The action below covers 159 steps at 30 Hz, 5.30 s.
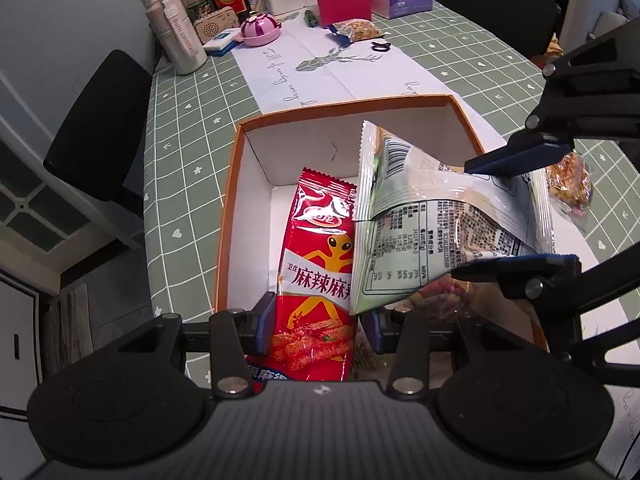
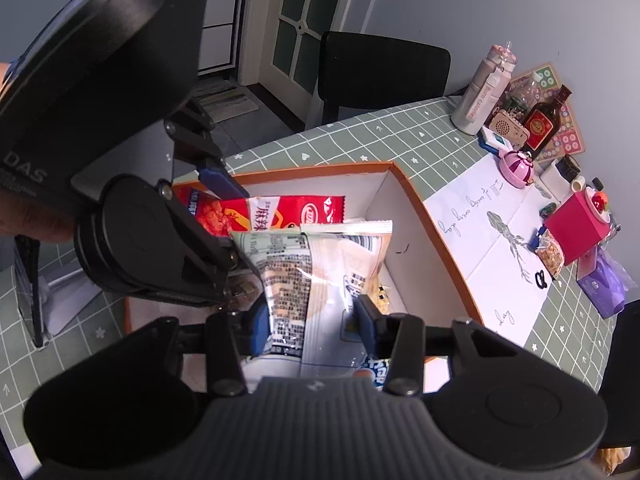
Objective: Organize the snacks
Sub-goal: 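Open the left gripper over the box while the right gripper releases the biscuit packet, then move the left tool to the chocolate-ball bottle while the right tool approaches the waffle packet, then grasp the chocolate-ball bottle with the left gripper while the right gripper grasps the waffle packet, then carry the chocolate-ball bottle and waffle packet over the orange box with both tools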
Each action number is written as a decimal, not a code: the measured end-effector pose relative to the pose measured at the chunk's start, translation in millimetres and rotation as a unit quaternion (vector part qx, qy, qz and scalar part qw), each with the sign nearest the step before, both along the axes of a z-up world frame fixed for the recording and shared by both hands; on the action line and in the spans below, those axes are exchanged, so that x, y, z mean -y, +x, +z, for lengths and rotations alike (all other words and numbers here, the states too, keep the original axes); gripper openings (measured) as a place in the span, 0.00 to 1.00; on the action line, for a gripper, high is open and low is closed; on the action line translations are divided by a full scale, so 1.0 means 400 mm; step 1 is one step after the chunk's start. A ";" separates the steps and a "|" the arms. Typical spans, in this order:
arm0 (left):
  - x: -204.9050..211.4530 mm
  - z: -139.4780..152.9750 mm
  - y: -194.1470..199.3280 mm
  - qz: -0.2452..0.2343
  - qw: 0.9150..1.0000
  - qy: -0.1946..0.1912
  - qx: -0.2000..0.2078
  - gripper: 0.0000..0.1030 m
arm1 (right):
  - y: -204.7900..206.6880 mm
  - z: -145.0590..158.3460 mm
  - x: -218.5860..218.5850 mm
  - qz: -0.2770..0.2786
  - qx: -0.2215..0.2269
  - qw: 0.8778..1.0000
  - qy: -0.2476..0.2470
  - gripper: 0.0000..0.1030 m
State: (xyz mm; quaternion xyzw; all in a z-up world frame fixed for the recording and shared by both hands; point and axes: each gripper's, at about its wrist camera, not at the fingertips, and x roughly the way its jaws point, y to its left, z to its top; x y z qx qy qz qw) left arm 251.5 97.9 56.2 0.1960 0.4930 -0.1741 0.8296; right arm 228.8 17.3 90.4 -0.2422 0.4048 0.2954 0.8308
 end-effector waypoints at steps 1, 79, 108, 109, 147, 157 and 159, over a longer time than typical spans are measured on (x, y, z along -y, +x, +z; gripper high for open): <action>-0.002 -0.002 0.002 0.001 1.000 -0.001 -0.001 0.49 | 0.010 -0.006 -0.001 -0.002 0.000 1.000 0.000 0.42; 0.572 -0.197 -0.091 -0.274 0.949 0.149 0.034 0.60 | -0.108 -0.199 0.687 -0.161 -0.022 0.987 0.009 0.64; 0.647 -0.338 0.086 -0.230 0.957 0.152 -0.086 0.39 | -0.113 -0.320 0.817 -0.194 -0.048 0.978 0.054 0.64; 0.645 -0.337 0.078 -0.231 0.957 0.152 -0.092 0.39 | -0.107 -0.322 0.814 -0.194 -0.049 0.978 0.057 0.65; 0.559 -0.323 -0.132 -0.215 0.962 0.134 -0.104 0.37 | 0.001 -0.399 0.644 -0.197 -0.074 0.978 -0.008 0.71; 0.558 -0.321 -0.161 -0.214 0.963 0.134 -0.099 0.37 | -0.064 -0.378 0.637 -0.178 -0.087 0.980 -0.006 0.59; 0.557 -0.321 -0.172 -0.215 0.963 0.134 -0.097 0.37 | -0.079 -0.369 0.635 -0.177 -0.089 0.980 -0.001 0.50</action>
